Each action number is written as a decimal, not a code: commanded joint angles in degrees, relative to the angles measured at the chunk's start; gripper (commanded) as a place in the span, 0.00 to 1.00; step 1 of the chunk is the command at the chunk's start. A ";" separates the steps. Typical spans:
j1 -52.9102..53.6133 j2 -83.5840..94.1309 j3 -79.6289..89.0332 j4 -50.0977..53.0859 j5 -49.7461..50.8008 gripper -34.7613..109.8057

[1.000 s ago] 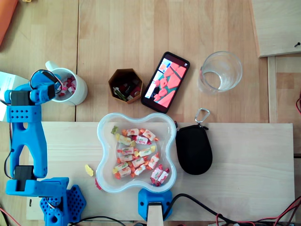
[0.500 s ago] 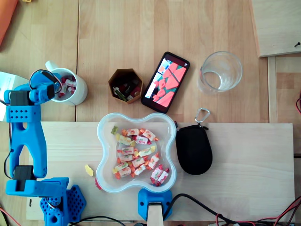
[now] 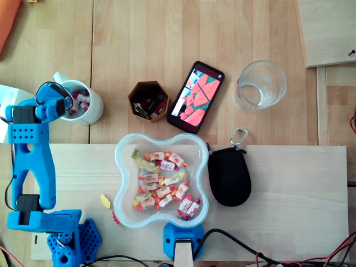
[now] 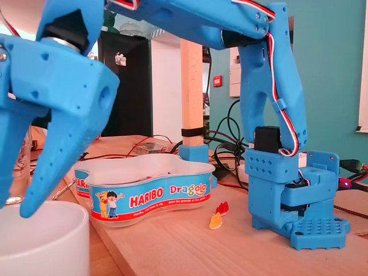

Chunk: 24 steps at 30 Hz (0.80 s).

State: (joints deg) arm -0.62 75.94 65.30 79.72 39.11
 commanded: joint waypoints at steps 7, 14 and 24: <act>-0.26 1.85 -2.72 1.05 0.62 0.22; -0.97 10.37 -7.56 0.97 0.44 0.22; -3.25 30.94 -8.96 1.05 -15.29 0.22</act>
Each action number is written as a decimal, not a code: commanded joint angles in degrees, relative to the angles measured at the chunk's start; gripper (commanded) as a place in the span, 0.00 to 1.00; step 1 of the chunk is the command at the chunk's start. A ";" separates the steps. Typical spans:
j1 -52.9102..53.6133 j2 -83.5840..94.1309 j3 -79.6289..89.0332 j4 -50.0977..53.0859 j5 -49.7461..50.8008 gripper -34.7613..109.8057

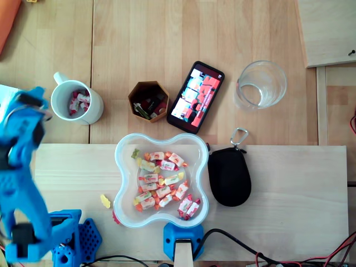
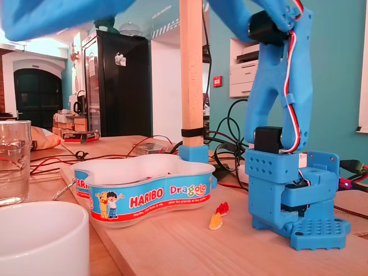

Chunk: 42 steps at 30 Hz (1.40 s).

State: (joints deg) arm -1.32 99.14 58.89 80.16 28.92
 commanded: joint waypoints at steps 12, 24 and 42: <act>-15.21 38.14 26.10 -5.80 -25.31 0.22; -12.04 79.98 91.49 -51.50 -24.08 0.22; -2.64 90.26 121.20 -84.46 -23.99 0.22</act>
